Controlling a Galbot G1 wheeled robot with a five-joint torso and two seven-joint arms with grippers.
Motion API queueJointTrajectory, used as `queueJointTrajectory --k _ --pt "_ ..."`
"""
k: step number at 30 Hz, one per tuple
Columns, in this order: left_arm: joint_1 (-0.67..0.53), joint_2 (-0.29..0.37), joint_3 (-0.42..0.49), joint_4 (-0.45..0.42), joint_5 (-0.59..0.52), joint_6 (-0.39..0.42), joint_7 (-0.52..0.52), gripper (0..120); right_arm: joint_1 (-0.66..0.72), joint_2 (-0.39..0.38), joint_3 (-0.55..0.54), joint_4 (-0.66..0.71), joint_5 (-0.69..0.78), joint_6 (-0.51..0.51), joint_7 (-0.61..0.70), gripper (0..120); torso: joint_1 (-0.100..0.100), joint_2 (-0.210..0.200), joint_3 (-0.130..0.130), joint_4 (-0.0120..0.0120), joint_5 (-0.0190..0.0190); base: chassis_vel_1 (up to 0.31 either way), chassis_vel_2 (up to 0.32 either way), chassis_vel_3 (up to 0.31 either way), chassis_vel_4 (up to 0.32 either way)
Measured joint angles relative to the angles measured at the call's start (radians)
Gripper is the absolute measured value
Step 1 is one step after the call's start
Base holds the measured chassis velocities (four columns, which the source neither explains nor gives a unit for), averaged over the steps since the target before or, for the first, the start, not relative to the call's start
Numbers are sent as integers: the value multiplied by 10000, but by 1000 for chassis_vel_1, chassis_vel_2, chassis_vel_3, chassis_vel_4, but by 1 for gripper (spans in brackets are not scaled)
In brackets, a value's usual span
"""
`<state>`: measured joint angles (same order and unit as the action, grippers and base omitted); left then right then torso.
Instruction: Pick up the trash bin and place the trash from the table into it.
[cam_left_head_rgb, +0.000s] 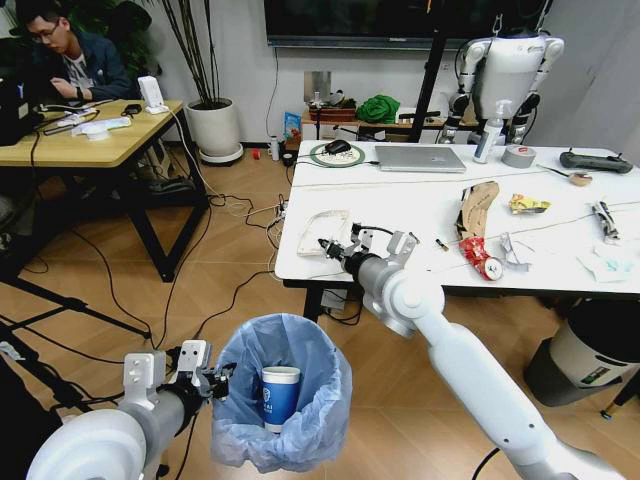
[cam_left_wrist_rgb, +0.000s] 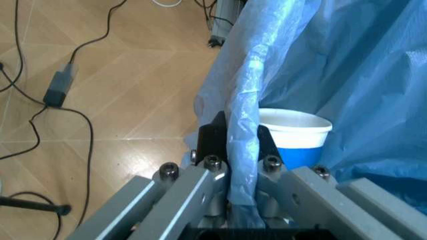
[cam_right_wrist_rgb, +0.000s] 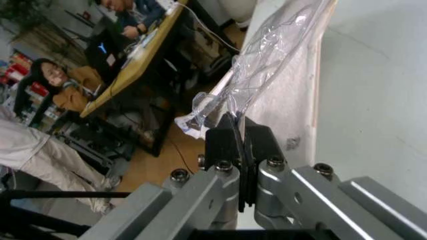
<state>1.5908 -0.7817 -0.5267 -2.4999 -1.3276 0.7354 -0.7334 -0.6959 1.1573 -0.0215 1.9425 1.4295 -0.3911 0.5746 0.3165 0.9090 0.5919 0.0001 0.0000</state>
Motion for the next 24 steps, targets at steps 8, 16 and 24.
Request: queueJointTrajectory --k 8,16,24 --pt "3 -227 -37 21 10 0 -16 0 -1207 -1634 525 2342 341 -208 -1085 0 0 0 -1 -1 1 0 0 0 0" --pt "-107 -392 40 179 29 0 -28 0 -2275 -2567 724 3614 507 -408 -1941 0 -1 0 -1 -2 0 0 0 0 0" --pt "-45 -454 -19 223 32 0 -82 0 -2717 -3174 660 4755 710 -1294 -3348 0 -1 1 -1 -1 1 0 0 0 0"
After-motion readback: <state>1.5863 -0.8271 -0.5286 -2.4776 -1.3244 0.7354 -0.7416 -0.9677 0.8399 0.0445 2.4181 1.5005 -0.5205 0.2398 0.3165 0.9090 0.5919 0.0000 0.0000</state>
